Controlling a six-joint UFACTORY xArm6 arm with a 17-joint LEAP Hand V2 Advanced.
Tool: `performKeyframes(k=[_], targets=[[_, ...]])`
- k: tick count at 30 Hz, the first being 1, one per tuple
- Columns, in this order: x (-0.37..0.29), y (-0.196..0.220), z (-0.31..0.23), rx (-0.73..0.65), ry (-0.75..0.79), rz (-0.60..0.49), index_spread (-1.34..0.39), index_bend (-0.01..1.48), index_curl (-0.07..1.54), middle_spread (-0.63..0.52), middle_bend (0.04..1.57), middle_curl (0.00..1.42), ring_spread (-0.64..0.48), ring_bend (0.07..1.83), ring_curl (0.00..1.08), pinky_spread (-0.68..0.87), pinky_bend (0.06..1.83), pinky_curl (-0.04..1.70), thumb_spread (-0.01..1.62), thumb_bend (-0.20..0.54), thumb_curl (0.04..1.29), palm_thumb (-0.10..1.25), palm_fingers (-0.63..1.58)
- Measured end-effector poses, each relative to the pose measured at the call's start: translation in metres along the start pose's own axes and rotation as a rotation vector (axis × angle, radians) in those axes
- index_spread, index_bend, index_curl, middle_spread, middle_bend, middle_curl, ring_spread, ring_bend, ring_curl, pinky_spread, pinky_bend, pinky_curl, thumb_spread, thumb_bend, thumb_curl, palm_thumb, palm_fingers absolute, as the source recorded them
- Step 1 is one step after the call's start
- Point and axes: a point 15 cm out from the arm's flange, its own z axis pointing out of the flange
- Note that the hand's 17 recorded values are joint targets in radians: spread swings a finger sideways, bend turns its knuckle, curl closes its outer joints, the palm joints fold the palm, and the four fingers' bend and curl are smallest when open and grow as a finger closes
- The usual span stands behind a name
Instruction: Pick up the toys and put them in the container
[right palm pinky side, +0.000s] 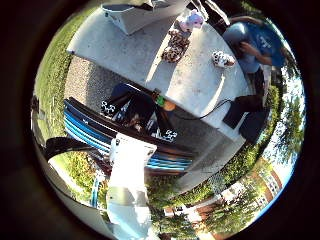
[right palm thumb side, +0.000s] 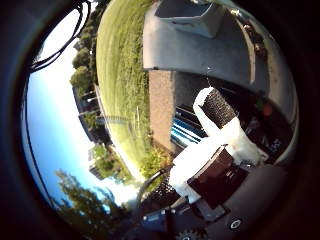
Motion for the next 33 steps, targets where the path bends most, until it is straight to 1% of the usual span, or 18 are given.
performKeyframes(k=[4, 7, 9, 13, 16, 21, 23, 27, 30, 33], targets=[[0.01, -0.006, -0.006, 0.024, 0.002, 0.022, -0.14, 0.19, 0.36, 0.06, 0.16, 0.29, 0.29, 0.32, 0.33, 0.44, 0.35, 0.23, 1.29, -0.018, 0.35, 0.67, 0.28], [0.036, -0.013, -0.015, 0.039, 0.024, 0.064, -0.14, 0.17, 0.36, 0.05, 0.16, 0.3, 0.28, 0.31, 0.32, 0.44, 0.37, 0.24, 1.28, -0.024, 0.34, 0.66, 0.24], [0.069, -0.018, -0.018, 0.034, 0.072, 0.102, -0.15, 0.15, 0.35, 0.06, 0.15, 0.3, 0.28, 0.29, 0.33, 0.43, 0.42, 0.26, 1.27, -0.042, 0.34, 0.61, 0.15], [0.139, -0.038, -0.03, 0.062, 0.134, 0.195, -0.16, 0.15, 0.32, 0.06, 0.16, 0.29, 0.28, 0.29, 0.32, 0.43, 0.44, 0.26, 1.25, -0.04, 0.33, 0.55, 0.12], [0.193, -0.061, -0.048, 0.085, 0.167, 0.251, -0.17, 0.15, 0.31, 0.06, 0.17, 0.3, 0.28, 0.29, 0.32, 0.42, 0.46, 0.26, 1.23, -0.03, 0.33, 0.53, 0.11], [0.286, -0.104, -0.091, 0.129, 0.227, 0.312, -0.19, 0.14, 0.28, 0.06, 0.17, 0.3, 0.27, 0.32, 0.33, 0.42, 0.47, 0.26, 1.22, -0.024, 0.33, 0.52, 0.07], [0.323, -0.118, -0.099, 0.127, 0.261, 0.316, -0.2, 0.14, 0.27, 0.05, 0.18, 0.31, 0.26, 0.33, 0.33, 0.41, 0.47, 0.26, 1.21, -0.019, 0.33, 0.54, 0.06], [0.386, -0.141, -0.091, 0.081, 0.33, 0.296, -0.23, 0.14, 0.26, 0.04, 0.18, 0.31, 0.26, 0.34, 0.34, 0.41, 0.46, 0.26, 1.19, -0.019, 0.34, 0.56, 0.04], [0.409, -0.154, -0.077, 0.047, 0.36, 0.279, -0.24, 0.15, 0.25, 0.04, 0.17, 0.32, 0.26, 0.35, 0.34, 0.4, 0.46, 0.26, 1.18, -0.023, 0.34, 0.57, 0.04], [0.416, -0.159, -0.047, 0.002, 0.343, 0.27, -0.25, 0.15, 0.25, 0.04, 0.17, 0.32, 0.26, 0.35, 0.34, 0.4, 0.47, 0.26, 1.17, -0.025, 0.34, 0.58, 0.03]])
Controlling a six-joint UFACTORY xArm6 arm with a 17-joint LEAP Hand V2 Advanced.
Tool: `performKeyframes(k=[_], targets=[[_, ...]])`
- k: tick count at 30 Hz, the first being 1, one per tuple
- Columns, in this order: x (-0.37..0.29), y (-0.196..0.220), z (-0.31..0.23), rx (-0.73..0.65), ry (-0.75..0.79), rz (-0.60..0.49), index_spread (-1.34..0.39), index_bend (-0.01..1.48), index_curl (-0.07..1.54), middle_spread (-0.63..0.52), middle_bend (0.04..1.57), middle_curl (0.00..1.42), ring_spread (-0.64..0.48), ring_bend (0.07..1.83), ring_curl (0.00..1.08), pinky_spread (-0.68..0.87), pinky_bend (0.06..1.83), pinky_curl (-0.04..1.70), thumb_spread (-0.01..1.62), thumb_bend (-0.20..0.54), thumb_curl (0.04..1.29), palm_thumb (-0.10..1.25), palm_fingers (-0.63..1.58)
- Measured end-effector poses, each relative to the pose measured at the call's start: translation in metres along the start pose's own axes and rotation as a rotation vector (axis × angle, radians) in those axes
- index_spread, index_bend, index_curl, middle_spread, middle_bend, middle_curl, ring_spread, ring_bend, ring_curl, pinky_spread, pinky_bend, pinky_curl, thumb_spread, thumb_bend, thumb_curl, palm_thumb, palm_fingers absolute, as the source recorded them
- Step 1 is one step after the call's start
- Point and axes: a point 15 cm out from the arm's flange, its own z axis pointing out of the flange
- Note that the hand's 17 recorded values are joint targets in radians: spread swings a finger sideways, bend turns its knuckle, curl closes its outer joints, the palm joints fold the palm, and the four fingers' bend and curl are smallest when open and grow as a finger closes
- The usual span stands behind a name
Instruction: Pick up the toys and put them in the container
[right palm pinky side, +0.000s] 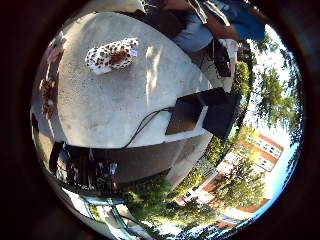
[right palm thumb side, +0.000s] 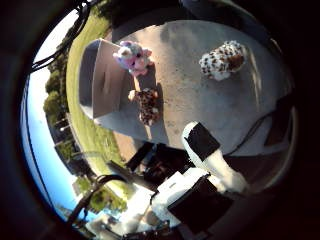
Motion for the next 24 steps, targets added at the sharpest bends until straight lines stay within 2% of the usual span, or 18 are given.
performKeyframes(k=[6, 11, 17, 24], targets=[[0.013, -0.012, 0.028, -0.042, 0.058, -0.02, -0.24, 0.15, 0.25, 0.03, 0.19, 0.33, 0.25, 0.33, 0.33, 0.39, 0.44, 0.25, 1.13, -0.02, 0.34, 0.62, 0.05], [0.024, -0.03, 0.035, -0.017, 0.167, -0.054, -0.25, 0.14, 0.23, 0.05, 0.18, 0.34, 0.24, 0.33, 0.33, 0.4, 0.45, 0.26, 1.1, -0.022, 0.34, 0.67, 0.02], [0.03, -0.038, 0.047, -0.015, 0.222, -0.056, -0.25, 0.15, 0.23, 0.06, 0.18, 0.34, 0.24, 0.32, 0.33, 0.4, 0.44, 0.26, 1.08, -0.028, 0.34, 0.69, 0.01], [0.05, -0.048, 0.06, -0.027, 0.391, -0.047, -0.23, 0.16, 0.23, 0.06, 0.18, 0.34, 0.24, 0.32, 0.33, 0.4, 0.44, 0.26, 1.07, -0.031, 0.34, 0.69, 0.02]])
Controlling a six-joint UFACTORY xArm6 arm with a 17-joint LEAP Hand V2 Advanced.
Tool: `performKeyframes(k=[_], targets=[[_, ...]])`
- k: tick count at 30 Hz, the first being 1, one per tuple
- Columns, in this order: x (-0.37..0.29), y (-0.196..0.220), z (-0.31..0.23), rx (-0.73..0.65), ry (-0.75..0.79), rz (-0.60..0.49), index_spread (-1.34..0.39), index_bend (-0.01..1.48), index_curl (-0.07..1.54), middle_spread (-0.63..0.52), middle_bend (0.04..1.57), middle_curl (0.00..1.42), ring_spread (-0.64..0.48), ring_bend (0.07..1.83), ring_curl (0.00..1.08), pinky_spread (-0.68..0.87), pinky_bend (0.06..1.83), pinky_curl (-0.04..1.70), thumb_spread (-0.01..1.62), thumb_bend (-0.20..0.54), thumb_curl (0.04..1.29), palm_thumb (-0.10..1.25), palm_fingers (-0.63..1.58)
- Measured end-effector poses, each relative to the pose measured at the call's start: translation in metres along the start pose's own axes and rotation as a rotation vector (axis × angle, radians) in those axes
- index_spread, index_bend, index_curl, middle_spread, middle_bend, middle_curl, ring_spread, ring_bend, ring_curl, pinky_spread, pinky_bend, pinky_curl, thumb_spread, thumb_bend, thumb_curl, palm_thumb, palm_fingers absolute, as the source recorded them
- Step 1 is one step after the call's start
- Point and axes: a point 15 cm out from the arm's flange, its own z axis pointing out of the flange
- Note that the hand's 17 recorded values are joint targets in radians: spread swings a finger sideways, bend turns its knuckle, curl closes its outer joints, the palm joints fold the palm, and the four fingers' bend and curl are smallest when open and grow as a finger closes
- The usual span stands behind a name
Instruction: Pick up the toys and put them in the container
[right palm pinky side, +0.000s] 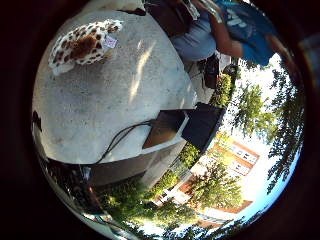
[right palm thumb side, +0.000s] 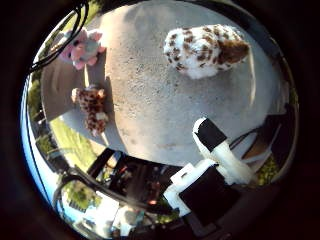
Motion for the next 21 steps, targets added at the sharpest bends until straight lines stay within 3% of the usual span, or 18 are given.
performKeyframes(k=[13, 21], targets=[[-0.038, -0.018, 0.036, -0.014, 0.039, -0.011, -0.17, 0.16, 0.23, 0.06, 0.17, 0.33, 0.25, 0.32, 0.33, 0.41, 0.46, 0.27, 1.06, -0.032, 0.33, 0.69, 0.04], [-0.04, -0.032, 0.039, 0.035, 0.056, 0.01, -0.08, 0.18, 0.27, -0.01, 0.21, 0.35, 0.24, 0.4, 0.34, 0.42, 0.41, 0.24, 1.05, -0.029, 0.33, 0.7, 0.28]])
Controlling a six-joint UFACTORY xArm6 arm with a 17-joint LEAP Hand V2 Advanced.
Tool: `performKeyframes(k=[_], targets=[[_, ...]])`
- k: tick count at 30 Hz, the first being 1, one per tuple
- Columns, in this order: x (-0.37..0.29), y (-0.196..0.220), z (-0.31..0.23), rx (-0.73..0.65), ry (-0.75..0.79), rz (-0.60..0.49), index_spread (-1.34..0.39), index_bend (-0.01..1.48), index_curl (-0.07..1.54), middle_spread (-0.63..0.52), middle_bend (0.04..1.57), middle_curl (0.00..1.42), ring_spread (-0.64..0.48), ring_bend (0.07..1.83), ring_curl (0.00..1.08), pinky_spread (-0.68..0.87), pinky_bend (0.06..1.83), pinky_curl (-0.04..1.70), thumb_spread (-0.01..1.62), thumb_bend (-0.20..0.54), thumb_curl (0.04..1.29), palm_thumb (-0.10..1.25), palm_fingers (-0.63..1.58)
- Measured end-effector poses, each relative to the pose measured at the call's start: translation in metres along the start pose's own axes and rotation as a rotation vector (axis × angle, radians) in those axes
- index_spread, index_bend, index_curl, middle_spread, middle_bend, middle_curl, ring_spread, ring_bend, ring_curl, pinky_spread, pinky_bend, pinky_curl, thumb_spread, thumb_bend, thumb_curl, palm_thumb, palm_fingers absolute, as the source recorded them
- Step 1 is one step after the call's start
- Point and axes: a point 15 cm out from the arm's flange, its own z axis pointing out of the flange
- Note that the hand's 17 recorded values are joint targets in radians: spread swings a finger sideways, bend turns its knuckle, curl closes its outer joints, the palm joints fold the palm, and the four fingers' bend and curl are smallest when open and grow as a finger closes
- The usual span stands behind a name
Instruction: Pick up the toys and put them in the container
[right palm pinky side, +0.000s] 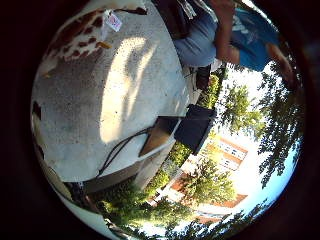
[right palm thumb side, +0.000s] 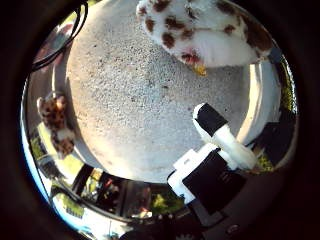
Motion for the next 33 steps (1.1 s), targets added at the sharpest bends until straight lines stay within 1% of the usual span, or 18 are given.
performKeyframes(k=[2, 3, 5, 6, 8, 12, 13, 16, 17, 21, 24, 29, 33], targets=[[0.0, -0.001, 0.002, 0.002, 0.008, -0.009, -0.09, 0.17, 0.27, -0.03, 0.23, 0.36, 0.23, 0.43, 0.35, 0.41, 0.4, 0.24, 1.04, -0.029, 0.33, 0.7, 0.33], [-0.001, -0.002, 0.003, 0.003, 0.01, -0.012, -0.11, 0.16, 0.26, -0.05, 0.29, 0.38, 0.2, 0.49, 0.37, 0.4, 0.39, 0.23, 1.04, -0.028, 0.33, 0.7, 0.46], [-0.002, -0.003, 0.004, 0.007, 0.009, -0.013, -0.14, 0.14, 0.25, -0.08, 0.35, 0.4, 0.17, 0.56, 0.39, 0.4, 0.39, 0.22, 1.04, -0.026, 0.33, 0.71, 0.55], [-0.003, -0.006, 0.004, 0.02, 0.008, -0.013, -0.16, 0.12, 0.24, -0.1, 0.39, 0.42, 0.15, 0.64, 0.41, 0.39, 0.4, 0.22, 1.04, -0.026, 0.33, 0.72, 0.61], [-0.004, -0.011, 0.003, 0.041, 0.007, -0.015, -0.21, 0.08, 0.19, -0.13, 0.51, 0.49, 0.11, 0.81, 0.48, 0.36, 0.5, 0.25, 1.04, -0.02, 0.34, 0.74, 0.7], [-0.009, -0.019, 0.004, 0.068, 0.0, -0.016, -0.32, 0.12, 0.11, -0.19, 0.71, 0.63, 0.05, 1.09, 0.63, 0.34, 0.68, 0.34, 1.03, -0.018, 0.36, 0.79, 0.74], [-0.009, -0.022, 0.003, 0.083, 0.0, -0.015, -0.33, 0.13, 0.1, -0.2, 0.74, 0.65, 0.04, 1.12, 0.64, 0.34, 0.7, 0.35, 1.03, -0.019, 0.37, 0.79, 0.74], [-0.011, -0.03, 0.001, 0.115, -0.003, -0.01, -0.43, 0.19, 0.03, -0.24, 0.85, 0.75, 0.0, 1.25, 0.71, 0.32, 0.87, 0.43, 1.02, -0.016, 0.39, 0.84, 0.79], [-0.011, -0.03, 0.002, 0.116, -0.004, -0.01, -0.44, 0.21, 0.02, -0.25, 0.87, 0.77, -0.01, 1.26, 0.72, 0.32, 0.9, 0.45, 1.02, -0.018, 0.39, 0.84, 0.8], [-0.011, -0.031, 0.002, 0.123, -0.005, -0.024, -0.58, 0.35, -0.02, -0.28, 0.94, 0.88, -0.05, 1.31, 0.77, 0.3, 1.15, 0.58, 1.01, -0.02, 0.42, 0.89, 0.92], [-0.007, -0.028, 0.003, 0.116, -0.01, -0.035, -0.66, 0.43, -0.02, -0.29, 1.01, 0.94, -0.07, 1.3, 0.79, 0.28, 1.26, 0.65, 1.01, -0.008, 0.45, 0.93, 1.0], [-0.002, -0.018, -0.001, 0.087, -0.032, -0.02, -0.78, 0.57, -0.01, -0.29, 1.07, 1.01, -0.09, 1.31, 0.82, 0.24, 1.36, 0.75, 1.03, -0.006, 0.51, 1.0, 1.0], [0.01, -0.007, -0.024, 0.069, -0.087, 0.005, -0.87, 0.69, -0.01, -0.28, 1.09, 1.06, -0.11, 1.33, 0.84, 0.21, 1.38, 0.81, 1.05, -0.012, 0.55, 1.01, 0.96]])
